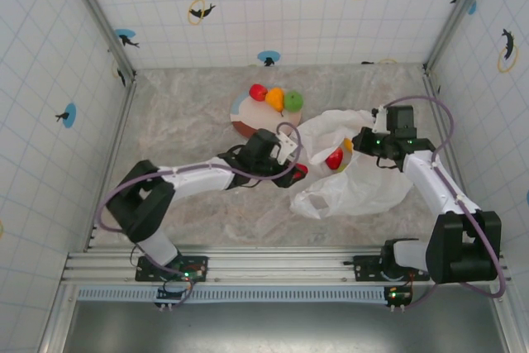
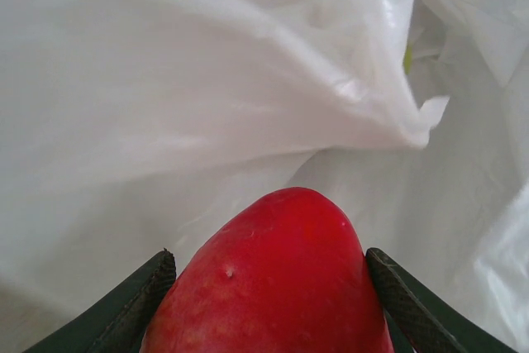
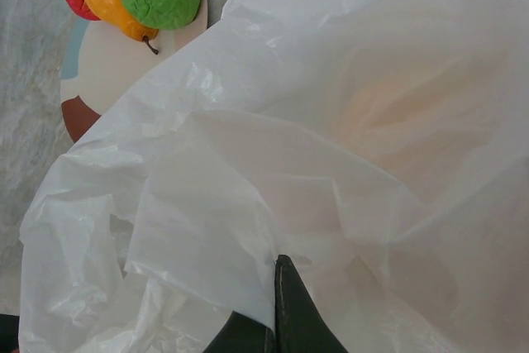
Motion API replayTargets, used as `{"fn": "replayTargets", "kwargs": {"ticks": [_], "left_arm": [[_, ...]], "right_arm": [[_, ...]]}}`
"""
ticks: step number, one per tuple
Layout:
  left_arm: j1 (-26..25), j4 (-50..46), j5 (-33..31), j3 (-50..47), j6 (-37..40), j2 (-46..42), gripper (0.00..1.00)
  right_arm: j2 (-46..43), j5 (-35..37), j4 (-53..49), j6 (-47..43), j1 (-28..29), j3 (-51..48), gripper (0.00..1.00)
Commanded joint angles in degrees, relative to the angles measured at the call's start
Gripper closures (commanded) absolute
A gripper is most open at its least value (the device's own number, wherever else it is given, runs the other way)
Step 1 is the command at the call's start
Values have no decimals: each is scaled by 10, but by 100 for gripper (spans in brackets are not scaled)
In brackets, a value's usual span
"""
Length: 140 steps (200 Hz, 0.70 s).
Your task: Place the fruits into the plastic bag
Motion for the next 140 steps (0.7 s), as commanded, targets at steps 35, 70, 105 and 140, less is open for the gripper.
{"fn": "replayTargets", "kwargs": {"ticks": [35,70,105,140], "left_arm": [[-56,46,49,109,1,119,41],[-83,96,69,144,-44,178,38],[-95,126,90,154,-82,202,33],[-93,124,74,130,-71,177,22]], "right_arm": [[-14,-17,34,28,10,9,100],[-18,-20,45,38,11,-1,100],[-22,-15,39,36,11,-1,100],[-24,-9,33,32,11,-2,100]]}}
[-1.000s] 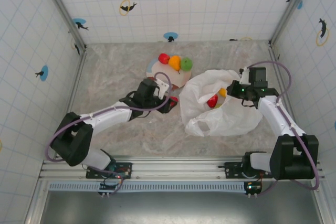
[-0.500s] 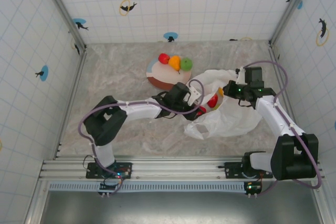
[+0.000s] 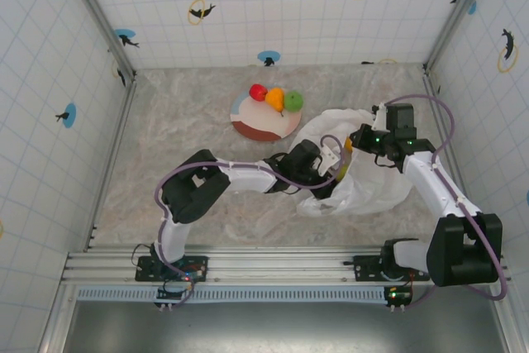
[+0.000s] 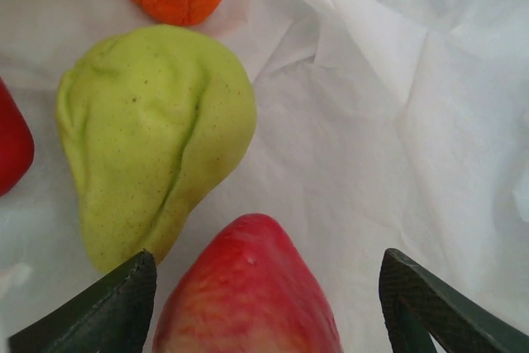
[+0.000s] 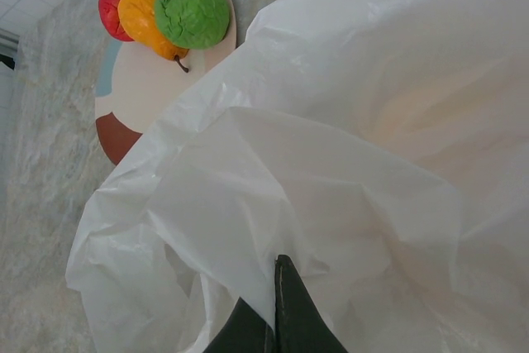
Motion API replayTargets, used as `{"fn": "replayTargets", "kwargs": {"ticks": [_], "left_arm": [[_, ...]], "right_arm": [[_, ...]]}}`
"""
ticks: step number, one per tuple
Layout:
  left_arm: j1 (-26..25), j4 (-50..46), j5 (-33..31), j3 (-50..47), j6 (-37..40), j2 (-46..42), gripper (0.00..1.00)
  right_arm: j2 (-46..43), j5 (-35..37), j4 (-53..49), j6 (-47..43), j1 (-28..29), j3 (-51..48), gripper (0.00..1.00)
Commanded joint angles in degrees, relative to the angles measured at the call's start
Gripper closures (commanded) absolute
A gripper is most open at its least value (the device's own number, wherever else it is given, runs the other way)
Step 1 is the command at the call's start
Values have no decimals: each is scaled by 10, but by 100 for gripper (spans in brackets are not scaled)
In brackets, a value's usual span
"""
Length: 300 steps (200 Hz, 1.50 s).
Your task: Place the fruits into the plastic bag
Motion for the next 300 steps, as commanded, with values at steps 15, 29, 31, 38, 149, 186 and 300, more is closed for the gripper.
{"fn": "replayTargets", "kwargs": {"ticks": [15,29,31,38,149,186,300], "left_arm": [[1,12,-9,-20,13,-34,19],[5,7,-20,-30,22,-48,17],[6,7,-22,-31,23,-50,17],[9,5,-26,-37,25,-58,17],[69,-12,-50,-202,41,-210,20],[72,-18,-63,-254,40,-271,21],[121,35,-91,-291,-81,-251,27]], "right_arm": [[-13,3,9,-2,3,-2,100],[-11,3,9,-3,3,-2,100],[-11,3,9,-3,3,-1,100],[-11,3,8,-3,3,-2,100],[-1,7,6,-17,-2,-6,100],[3,6,16,-17,-3,-17,100],[-2,6,17,-16,-5,-16,100]]}}
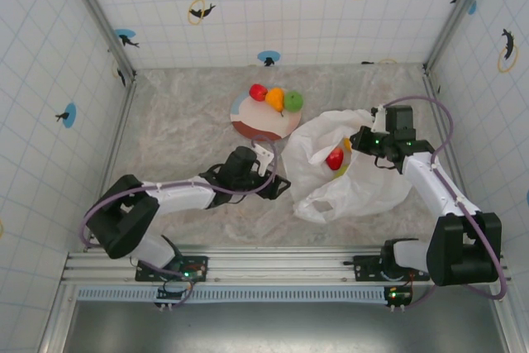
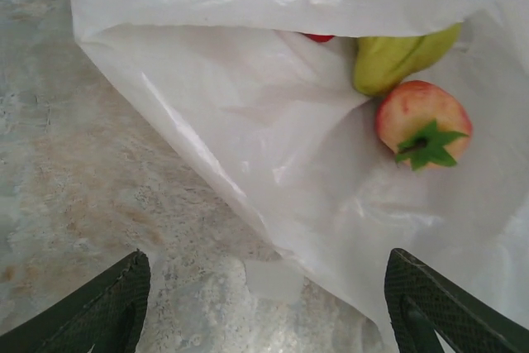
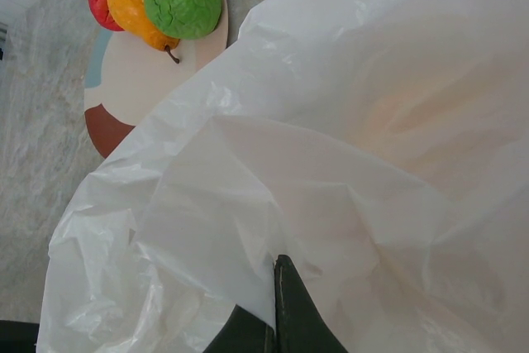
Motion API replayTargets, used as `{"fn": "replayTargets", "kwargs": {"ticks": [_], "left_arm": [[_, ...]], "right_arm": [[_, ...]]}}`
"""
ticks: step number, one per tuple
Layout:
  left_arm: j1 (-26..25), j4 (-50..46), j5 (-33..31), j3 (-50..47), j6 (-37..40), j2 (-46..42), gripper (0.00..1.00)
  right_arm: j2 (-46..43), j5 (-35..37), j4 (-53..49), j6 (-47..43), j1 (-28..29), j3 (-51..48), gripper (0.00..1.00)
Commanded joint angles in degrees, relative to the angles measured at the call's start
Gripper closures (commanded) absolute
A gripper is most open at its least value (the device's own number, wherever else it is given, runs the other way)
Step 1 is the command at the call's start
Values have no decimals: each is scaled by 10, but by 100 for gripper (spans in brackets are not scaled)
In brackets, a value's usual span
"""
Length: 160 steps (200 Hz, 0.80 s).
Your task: Place the fruits into the plastic bag
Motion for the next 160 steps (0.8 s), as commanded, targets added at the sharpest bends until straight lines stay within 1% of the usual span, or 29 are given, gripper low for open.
{"fn": "replayTargets", "kwargs": {"ticks": [1,12,49,58,83,110,124,136,160], "left_arm": [[1,26,12,33,-42,46,27],[0,36,26,45,-54,69,30],[-5,78,50,67,-74,117,46],[-6,90,63,74,-80,128,51],[-11,97,89,93,-87,152,75],[-17,90,108,100,-87,126,95],[-25,76,114,107,-77,93,100],[-31,62,127,121,-70,65,100],[-37,71,197,163,-88,34,100]], "right_arm": [[-4,4,14,-3,-4,-6,100],[-5,5,12,-3,-4,-4,100],[-12,7,8,-4,-5,-1,100],[-13,7,7,-5,-4,0,100],[-15,10,1,-8,-6,9,100],[-21,20,-17,-20,-11,24,100],[-24,38,-46,-38,-12,43,100],[-27,62,-75,-57,-13,62,100],[-36,112,-125,-87,-16,106,100]]}}
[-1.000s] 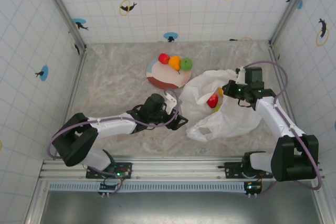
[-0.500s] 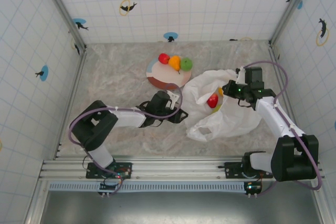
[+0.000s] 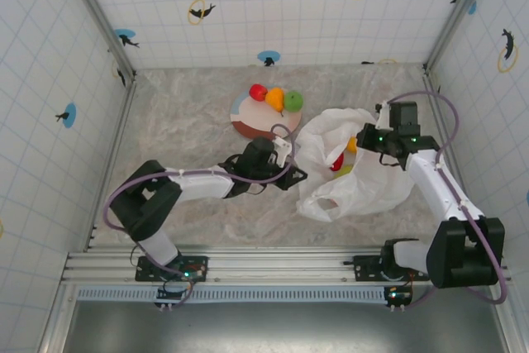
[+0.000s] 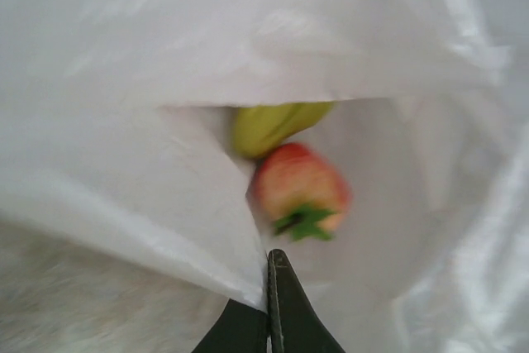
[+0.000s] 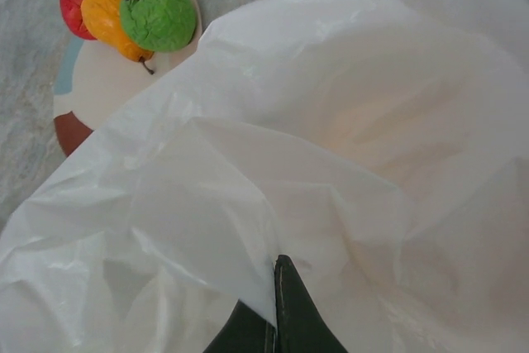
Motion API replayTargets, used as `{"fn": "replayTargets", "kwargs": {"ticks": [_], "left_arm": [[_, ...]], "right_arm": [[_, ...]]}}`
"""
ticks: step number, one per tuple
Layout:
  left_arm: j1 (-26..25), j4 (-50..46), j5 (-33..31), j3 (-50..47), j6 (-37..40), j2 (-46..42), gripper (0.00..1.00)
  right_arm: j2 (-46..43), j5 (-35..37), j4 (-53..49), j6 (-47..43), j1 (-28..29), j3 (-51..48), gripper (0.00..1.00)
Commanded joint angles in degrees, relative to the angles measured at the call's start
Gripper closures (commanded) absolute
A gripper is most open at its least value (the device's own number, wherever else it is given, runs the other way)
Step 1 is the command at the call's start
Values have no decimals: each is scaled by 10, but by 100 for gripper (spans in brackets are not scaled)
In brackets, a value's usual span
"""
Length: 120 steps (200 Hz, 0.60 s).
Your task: Place the fruits into the plastic bag
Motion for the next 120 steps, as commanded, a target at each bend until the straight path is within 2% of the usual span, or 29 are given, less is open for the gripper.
{"fn": "replayTargets", "kwargs": {"ticks": [1,30,54,112,120], "left_arm": [[-8,16,81,56,-8,-46,100],[-15,33,135,115,-33,-45,100],[-14,44,139,114,-40,-47,100],[-2,-34,42,62,-18,-61,100],[1,-45,29,53,-12,-66,96]], "right_arm": [[-26,63,-60,-46,-6,61,100],[-27,112,-107,-77,-15,126,100],[-21,116,-127,-88,-26,153,100],[-18,49,-72,-56,-27,98,100],[-18,39,-62,-51,-27,92,100]]}}
